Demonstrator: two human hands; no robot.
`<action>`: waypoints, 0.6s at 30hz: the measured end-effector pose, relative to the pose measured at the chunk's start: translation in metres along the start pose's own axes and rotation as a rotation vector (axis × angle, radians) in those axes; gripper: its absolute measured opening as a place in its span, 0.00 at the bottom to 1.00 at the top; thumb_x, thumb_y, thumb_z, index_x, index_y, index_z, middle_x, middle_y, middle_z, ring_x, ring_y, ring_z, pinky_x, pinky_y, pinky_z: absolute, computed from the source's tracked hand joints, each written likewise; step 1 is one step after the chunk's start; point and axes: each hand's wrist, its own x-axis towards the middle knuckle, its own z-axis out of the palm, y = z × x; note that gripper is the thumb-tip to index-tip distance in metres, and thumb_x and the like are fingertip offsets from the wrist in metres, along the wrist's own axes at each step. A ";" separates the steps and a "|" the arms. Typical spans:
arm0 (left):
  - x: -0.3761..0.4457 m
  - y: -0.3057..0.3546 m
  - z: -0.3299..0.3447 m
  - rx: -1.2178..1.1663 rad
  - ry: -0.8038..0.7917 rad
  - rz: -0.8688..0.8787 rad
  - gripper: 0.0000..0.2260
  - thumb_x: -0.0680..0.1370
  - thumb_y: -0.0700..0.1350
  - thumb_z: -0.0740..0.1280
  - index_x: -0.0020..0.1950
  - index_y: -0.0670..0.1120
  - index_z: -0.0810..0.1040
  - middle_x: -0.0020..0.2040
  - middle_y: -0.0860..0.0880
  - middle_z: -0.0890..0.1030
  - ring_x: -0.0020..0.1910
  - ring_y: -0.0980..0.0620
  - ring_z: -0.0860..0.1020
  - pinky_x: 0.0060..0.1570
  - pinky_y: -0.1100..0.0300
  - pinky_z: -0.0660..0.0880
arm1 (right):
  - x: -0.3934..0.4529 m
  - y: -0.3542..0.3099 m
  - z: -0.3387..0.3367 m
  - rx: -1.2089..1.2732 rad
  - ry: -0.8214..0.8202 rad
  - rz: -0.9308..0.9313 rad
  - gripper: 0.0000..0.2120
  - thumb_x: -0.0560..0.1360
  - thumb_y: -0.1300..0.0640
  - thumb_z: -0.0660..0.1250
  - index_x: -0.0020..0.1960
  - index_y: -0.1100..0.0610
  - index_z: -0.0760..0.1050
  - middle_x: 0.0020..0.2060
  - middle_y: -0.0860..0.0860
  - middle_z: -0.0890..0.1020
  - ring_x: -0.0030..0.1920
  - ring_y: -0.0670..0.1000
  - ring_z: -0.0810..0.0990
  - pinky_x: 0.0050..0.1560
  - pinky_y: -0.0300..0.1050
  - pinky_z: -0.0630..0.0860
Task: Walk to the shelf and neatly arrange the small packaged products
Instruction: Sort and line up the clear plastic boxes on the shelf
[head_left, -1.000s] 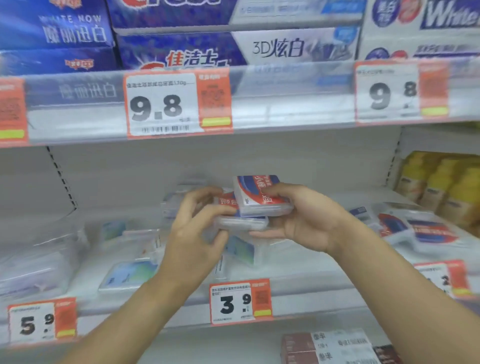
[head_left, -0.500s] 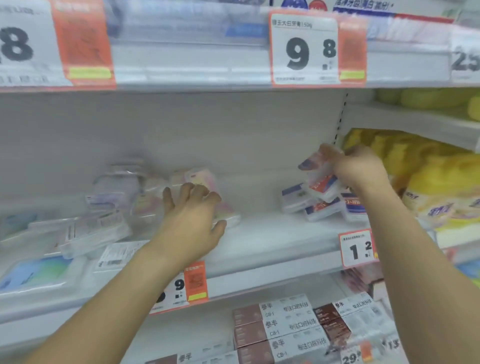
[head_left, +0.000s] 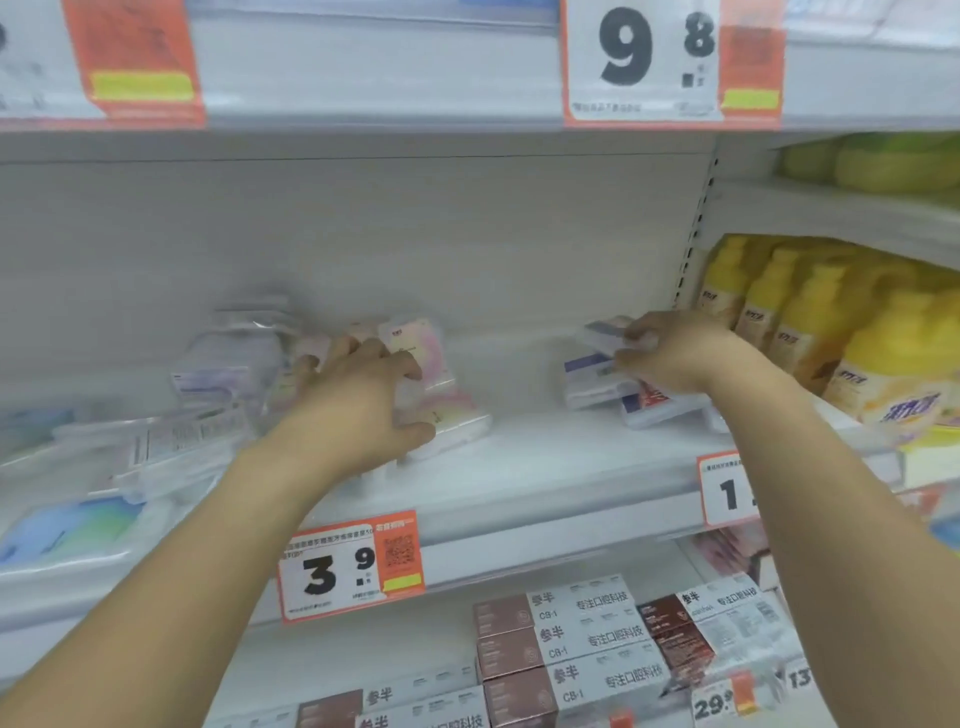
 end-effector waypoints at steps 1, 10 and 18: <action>-0.002 -0.005 -0.002 -0.059 -0.014 0.012 0.25 0.70 0.61 0.70 0.65 0.57 0.73 0.63 0.52 0.73 0.67 0.49 0.63 0.65 0.51 0.63 | 0.002 0.000 0.001 0.018 0.014 0.032 0.26 0.79 0.45 0.61 0.74 0.55 0.67 0.71 0.58 0.71 0.69 0.60 0.69 0.60 0.49 0.69; -0.023 -0.053 -0.029 -0.265 -0.082 0.039 0.21 0.72 0.54 0.71 0.64 0.56 0.73 0.60 0.53 0.74 0.58 0.54 0.71 0.57 0.60 0.68 | -0.002 -0.079 -0.007 0.515 0.193 -0.217 0.19 0.75 0.43 0.69 0.63 0.50 0.77 0.55 0.49 0.81 0.52 0.50 0.79 0.49 0.43 0.76; -0.030 -0.075 -0.036 -0.267 -0.105 -0.027 0.16 0.74 0.56 0.68 0.61 0.58 0.74 0.54 0.53 0.71 0.55 0.55 0.69 0.55 0.61 0.66 | 0.015 -0.157 0.066 0.532 -0.205 -0.301 0.55 0.67 0.37 0.74 0.81 0.49 0.44 0.74 0.50 0.67 0.70 0.54 0.70 0.54 0.43 0.68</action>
